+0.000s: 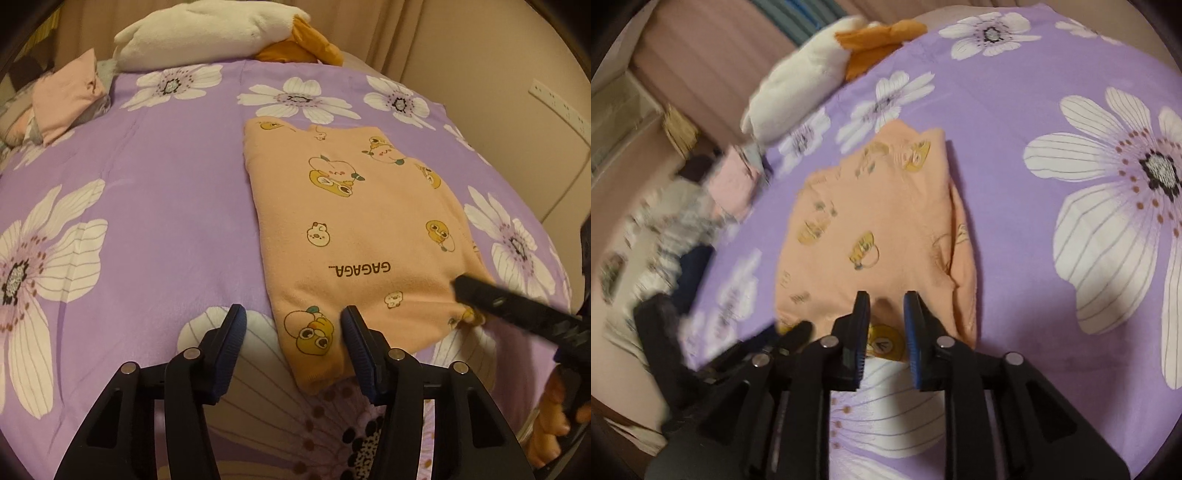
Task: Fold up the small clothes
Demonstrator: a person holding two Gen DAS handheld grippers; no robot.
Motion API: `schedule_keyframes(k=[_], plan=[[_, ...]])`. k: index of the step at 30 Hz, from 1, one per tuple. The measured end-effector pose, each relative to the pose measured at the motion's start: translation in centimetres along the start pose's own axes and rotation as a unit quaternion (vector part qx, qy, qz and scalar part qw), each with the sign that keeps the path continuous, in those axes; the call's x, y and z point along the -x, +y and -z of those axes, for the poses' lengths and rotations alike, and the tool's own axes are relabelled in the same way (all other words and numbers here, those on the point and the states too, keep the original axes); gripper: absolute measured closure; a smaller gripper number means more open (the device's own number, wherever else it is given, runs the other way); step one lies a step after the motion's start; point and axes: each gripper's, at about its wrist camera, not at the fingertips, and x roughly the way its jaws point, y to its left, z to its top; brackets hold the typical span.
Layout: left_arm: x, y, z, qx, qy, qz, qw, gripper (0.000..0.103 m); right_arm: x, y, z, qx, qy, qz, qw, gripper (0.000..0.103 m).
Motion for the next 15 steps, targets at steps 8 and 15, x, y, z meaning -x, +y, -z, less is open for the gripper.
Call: schedule_keyframes(k=[8, 15], plan=[[0.7, 0.8, 0.6, 0.006, 0.012, 0.015, 0.9998, 0.048, -0.3, -0.7, 0.3, 0.007, 0.017, 0.031, 0.999, 0.090], [5.4, 4.1, -1.1, 0.068, -0.024, 0.074, 0.9947, 0.048, 3.9, -3.9, 1.2, -0.108, 0.011, -0.061, 0.992, 0.067]])
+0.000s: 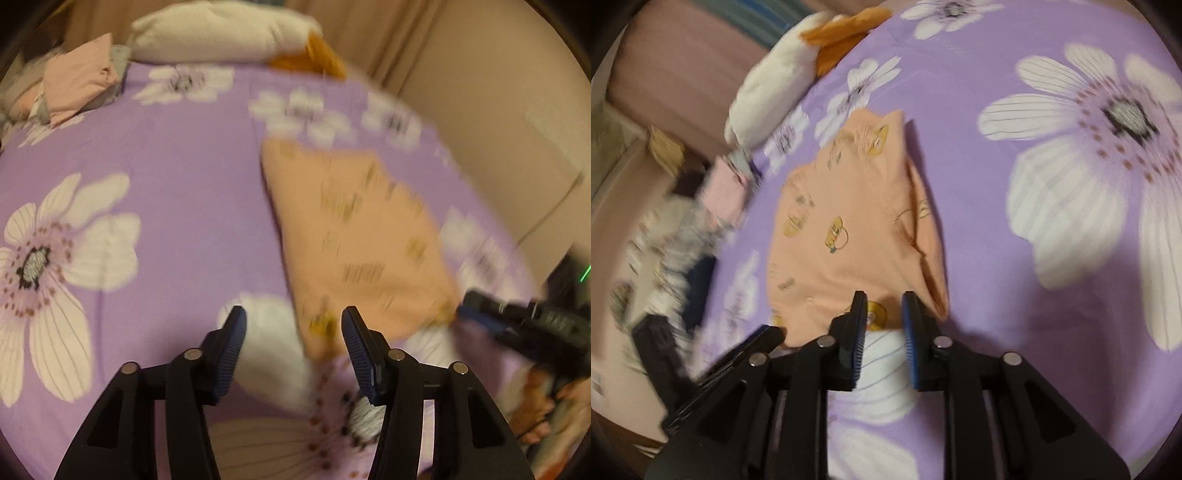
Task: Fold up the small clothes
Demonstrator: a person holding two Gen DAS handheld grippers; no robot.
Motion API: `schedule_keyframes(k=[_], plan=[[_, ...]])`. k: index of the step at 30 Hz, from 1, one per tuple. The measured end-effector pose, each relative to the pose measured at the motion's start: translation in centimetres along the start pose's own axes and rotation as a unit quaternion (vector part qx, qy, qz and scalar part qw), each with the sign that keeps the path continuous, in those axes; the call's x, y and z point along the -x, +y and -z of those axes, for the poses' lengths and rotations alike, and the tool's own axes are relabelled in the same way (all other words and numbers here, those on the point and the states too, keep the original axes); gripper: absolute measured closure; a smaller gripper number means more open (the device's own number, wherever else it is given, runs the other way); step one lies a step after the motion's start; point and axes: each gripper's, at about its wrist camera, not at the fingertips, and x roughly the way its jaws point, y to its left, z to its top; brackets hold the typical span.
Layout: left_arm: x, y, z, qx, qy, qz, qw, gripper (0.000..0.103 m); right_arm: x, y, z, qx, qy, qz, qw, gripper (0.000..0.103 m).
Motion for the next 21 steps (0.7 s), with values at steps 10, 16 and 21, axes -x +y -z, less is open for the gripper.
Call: schedule_keyframes(k=[10, 16, 21], plan=[[-8.5, 7.5, -7.1, 0.218, 0.119, 0.237, 0.9393, 0.018, -1.5, -3.5, -7.4, -0.117, 0.013, -0.139, 0.983, 0.029], [-12.1, 6.5, -7.7, 0.200, 0.169, 0.304, 0.9162, 0.018, -7.2, -2.7, -9.4, -0.094, 0.110, -0.099, 0.985, 0.030], [-14.3, 2.5, -7.7, 0.122, 0.196, 0.319, 0.9190, 0.018, -10.2, -1.3, -9.2, -0.079, 0.142, -0.177, 0.971, 0.031]])
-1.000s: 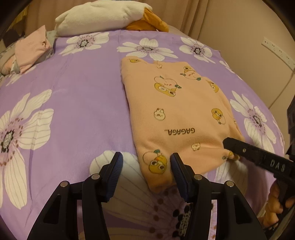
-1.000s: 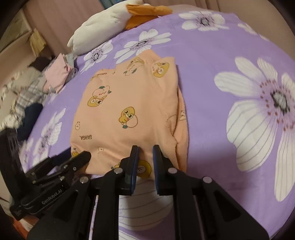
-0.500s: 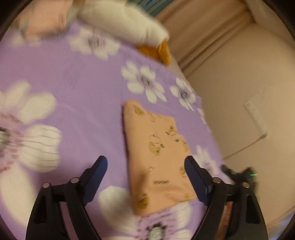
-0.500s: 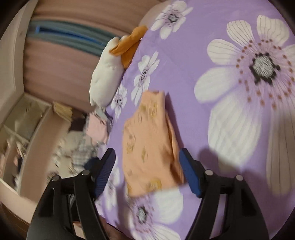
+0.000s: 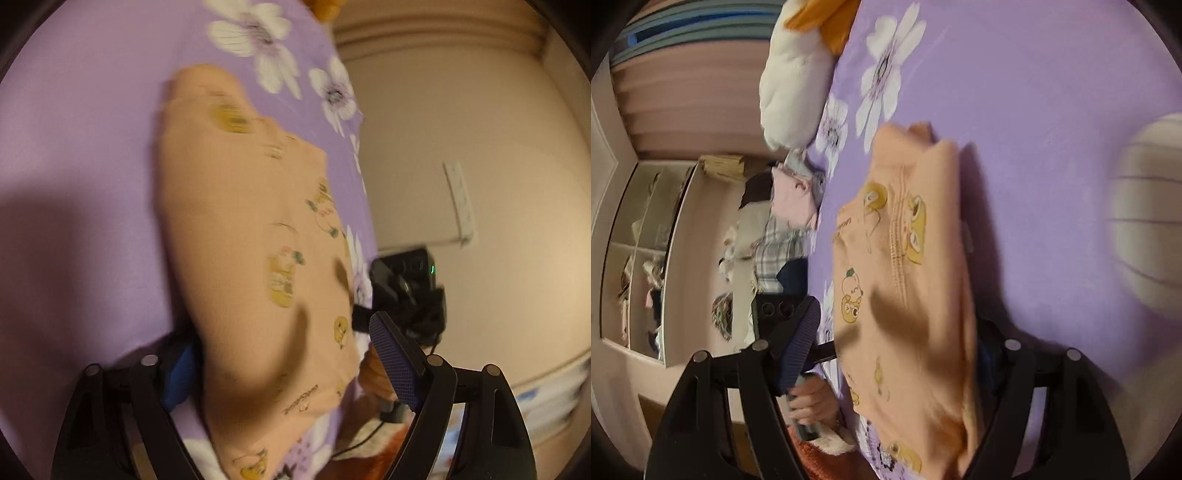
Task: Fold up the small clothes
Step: 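Grasp the romper end with the left tool and lift it up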
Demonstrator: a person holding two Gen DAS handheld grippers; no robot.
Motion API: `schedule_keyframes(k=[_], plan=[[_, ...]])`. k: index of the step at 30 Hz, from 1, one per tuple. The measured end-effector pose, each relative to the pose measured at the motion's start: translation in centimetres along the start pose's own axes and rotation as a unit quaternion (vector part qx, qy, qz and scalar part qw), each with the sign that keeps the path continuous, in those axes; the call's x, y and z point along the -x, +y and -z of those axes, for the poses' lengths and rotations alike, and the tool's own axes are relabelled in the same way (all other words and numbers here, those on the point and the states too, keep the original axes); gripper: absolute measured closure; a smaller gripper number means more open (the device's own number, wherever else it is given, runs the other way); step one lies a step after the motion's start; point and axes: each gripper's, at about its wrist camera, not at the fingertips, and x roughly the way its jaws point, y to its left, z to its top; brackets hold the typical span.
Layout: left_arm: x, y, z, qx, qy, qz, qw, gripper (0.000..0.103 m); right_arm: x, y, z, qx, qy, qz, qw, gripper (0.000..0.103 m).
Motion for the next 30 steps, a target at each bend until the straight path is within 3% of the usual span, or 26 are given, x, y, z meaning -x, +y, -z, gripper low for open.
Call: schedule_keyframes(k=[4, 5, 7, 8, 9, 10, 14, 20, 30], plan=[[-0.7, -1.1, 1.0, -0.021, -0.008, -0.020, 0.9995, 0.019, -0.9, 1.0, 0.5, 0.021, -0.017, 0.000, 1.000, 0.030], [-0.9, -1.3, 0.9, -0.026, -0.006, -0.022, 0.9994, 0.021, -1.1, 1.1, 0.8, 0.024, -0.021, -0.001, 0.999, 0.035], [-1.1, -1.1, 0.8, -0.012, -0.013, -0.042, 0.9989, 0.039, -2.0, 1.4, 0.4, 0.037, -0.014, 0.009, 0.999, 0.043], [-1.1, -0.9, 0.5, -0.004, -0.020, -0.057, 0.9981, 0.046, -2.2, 1.5, -0.1, 0.047, -0.010, 0.022, 0.999, 0.052], [-1.1, -0.7, 0.6, 0.006, -0.029, -0.077, 0.9966, 0.059, -2.6, 1.7, -0.4, 0.058, -0.007, 0.041, 0.997, 0.067], [-1.2, -0.7, 0.9, 0.008, -0.038, -0.104, 0.9939, 0.065, -2.9, 1.4, -0.6, 0.064, -0.008, 0.066, 0.996, 0.071], [-1.6, -1.3, 1.3, -0.016, -0.053, -0.135, 0.9893, 0.067, -2.4, -0.6, -0.9, 0.044, -0.017, 0.034, 0.998, 0.078], [-2.6, -3.2, 2.5, -0.070, -0.073, -0.202, 0.9741, 0.067, -2.4, 0.2, -0.1, 0.088, -0.050, 0.071, 0.992, 0.079], [-2.7, -2.9, 2.7, -0.077, -0.085, -0.220, 0.9687, 0.068, -3.2, 0.9, -0.6, 0.084, -0.054, 0.090, 0.991, 0.079]])
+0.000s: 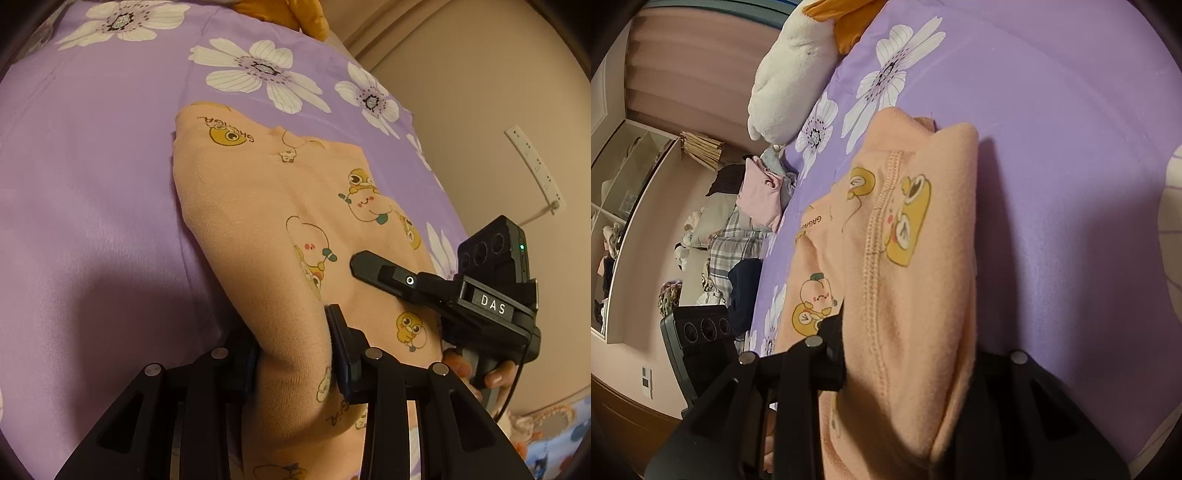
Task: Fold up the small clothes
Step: 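Grasp the romper end with the left tool and lift it up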
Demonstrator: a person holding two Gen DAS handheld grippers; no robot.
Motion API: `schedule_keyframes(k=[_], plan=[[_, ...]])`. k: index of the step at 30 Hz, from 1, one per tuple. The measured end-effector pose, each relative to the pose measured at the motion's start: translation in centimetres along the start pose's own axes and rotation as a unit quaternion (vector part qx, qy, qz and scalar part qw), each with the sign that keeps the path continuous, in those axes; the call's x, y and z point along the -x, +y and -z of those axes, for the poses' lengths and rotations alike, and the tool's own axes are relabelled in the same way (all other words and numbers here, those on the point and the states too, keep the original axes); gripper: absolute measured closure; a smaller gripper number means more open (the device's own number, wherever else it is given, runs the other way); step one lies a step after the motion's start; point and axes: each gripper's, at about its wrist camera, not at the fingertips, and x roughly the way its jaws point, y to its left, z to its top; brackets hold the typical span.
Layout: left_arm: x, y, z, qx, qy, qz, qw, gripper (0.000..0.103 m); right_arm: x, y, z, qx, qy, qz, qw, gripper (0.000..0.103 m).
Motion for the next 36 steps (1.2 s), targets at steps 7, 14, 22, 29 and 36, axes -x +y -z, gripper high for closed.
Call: schedule_keyframes(k=[7, 14, 22, 29, 36], plan=[[2.4, -2.6, -1.3, -0.010, -0.032, -0.027, 0.9991, 0.076, 1.3, 3.9, 0.2, 0.047, -0.023, 0.035, 0.998, 0.076], [13.2, -6.0, -2.4, -0.042, -0.112, 0.028, 0.9924, 0.076, 6.8, 10.9, 0.3, 0.090, -0.089, -0.030, 0.992, 0.076], [22.9, -7.1, -0.2, -0.071, -0.219, -0.018, 0.9729, 0.076, 9.4, 20.8, 2.7, 0.176, -0.127, -0.113, 0.970, 0.075], [25.2, -5.9, 0.2, -0.043, -0.255, -0.108, 0.9599, 0.076, 6.0, 24.6, 4.4, 0.218, -0.093, -0.108, 0.965, 0.074], [25.6, -5.3, 0.6, -0.036, -0.257, -0.110, 0.9593, 0.076, 5.1, 25.5, 4.9, 0.224, -0.092, -0.105, 0.965, 0.074]])
